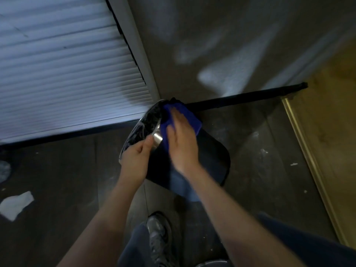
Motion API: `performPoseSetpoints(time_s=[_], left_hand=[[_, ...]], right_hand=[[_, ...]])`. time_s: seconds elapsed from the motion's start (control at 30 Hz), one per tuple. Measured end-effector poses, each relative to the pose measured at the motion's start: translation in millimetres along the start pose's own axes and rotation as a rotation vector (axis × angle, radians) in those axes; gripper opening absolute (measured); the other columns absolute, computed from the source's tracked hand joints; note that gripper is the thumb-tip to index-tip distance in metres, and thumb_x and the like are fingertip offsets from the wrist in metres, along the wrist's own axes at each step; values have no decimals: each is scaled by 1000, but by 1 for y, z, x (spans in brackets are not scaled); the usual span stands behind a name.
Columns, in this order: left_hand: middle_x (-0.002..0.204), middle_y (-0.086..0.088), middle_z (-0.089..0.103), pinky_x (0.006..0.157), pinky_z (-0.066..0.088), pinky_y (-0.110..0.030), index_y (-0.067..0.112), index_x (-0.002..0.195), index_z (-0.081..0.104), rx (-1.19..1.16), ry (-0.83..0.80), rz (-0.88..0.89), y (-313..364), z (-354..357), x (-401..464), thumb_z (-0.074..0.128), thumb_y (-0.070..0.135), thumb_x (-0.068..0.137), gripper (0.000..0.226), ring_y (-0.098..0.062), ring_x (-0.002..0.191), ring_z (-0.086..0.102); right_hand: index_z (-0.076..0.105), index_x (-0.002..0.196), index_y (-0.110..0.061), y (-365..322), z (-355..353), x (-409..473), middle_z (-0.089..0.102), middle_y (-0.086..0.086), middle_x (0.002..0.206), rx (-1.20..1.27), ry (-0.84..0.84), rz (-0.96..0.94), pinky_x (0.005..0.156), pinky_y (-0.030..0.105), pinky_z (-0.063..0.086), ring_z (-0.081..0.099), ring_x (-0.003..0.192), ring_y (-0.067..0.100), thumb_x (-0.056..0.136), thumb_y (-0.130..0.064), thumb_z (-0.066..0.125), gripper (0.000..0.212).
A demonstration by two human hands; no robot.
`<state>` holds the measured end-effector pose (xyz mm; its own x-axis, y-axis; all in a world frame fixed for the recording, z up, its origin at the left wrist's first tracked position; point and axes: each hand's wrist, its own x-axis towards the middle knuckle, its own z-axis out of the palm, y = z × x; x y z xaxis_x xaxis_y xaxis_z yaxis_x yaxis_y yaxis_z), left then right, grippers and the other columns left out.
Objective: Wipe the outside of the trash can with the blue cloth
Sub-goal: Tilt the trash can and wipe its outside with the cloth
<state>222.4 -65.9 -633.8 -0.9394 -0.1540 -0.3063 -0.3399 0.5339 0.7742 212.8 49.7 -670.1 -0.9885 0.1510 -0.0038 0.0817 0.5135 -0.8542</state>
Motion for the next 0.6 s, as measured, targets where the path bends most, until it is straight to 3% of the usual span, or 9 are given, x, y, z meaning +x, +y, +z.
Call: performPoseSetpoints(time_s=[0.07, 0.17, 0.27, 0.4, 0.5, 0.6], left_hand=[[53, 6, 51, 56, 35, -28, 25, 53, 53, -9, 31, -42, -2, 0, 5, 44, 39, 92, 43, -6, 53, 45], [57, 2, 53, 60, 36, -29, 24, 55, 57, -40, 27, -105, -10, -1, 7, 43, 45, 90, 44, -14, 58, 47], [58, -1, 52, 61, 37, -30, 22, 53, 56, -73, 13, -145, -10, -2, 9, 42, 49, 90, 48, -16, 59, 47], [67, -12, 50, 67, 39, -37, 4, 70, 57, -46, -6, -142, -5, -2, 13, 39, 54, 88, 57, -24, 67, 48], [62, -6, 50, 69, 38, -37, 14, 56, 49, -1, -15, -129, 2, 0, 14, 37, 54, 90, 54, -24, 66, 47], [62, -4, 49, 72, 37, -37, 21, 52, 44, 81, -24, -100, 11, 4, 16, 35, 51, 92, 51, -24, 69, 47]], right_hand=[[27, 141, -22, 1, 10, -41, 36, 4, 148, -242, -24, -130, 109, 34, 25, 30, 137, 25, 92, -30, 31, 50], [28, 141, -26, 24, 9, -65, 35, 1, 149, -341, -29, -99, 109, 35, 24, 27, 139, 21, 92, -33, 32, 49], [33, 139, -18, 54, -10, -61, 38, 6, 147, -175, 73, 156, 109, 33, 24, 30, 137, 22, 95, -29, 31, 46], [39, 134, -11, 90, -40, -36, 48, 11, 138, -66, 181, 564, 103, 36, 34, 45, 126, 27, 98, -26, 30, 40], [43, 131, -10, 94, -45, -26, 52, 15, 132, -91, 201, 659, 101, 40, 39, 48, 120, 31, 99, -24, 27, 39], [39, 135, -8, 78, -34, -32, 46, 16, 138, -92, 273, 632, 107, 44, 32, 39, 129, 32, 98, -20, 31, 40]])
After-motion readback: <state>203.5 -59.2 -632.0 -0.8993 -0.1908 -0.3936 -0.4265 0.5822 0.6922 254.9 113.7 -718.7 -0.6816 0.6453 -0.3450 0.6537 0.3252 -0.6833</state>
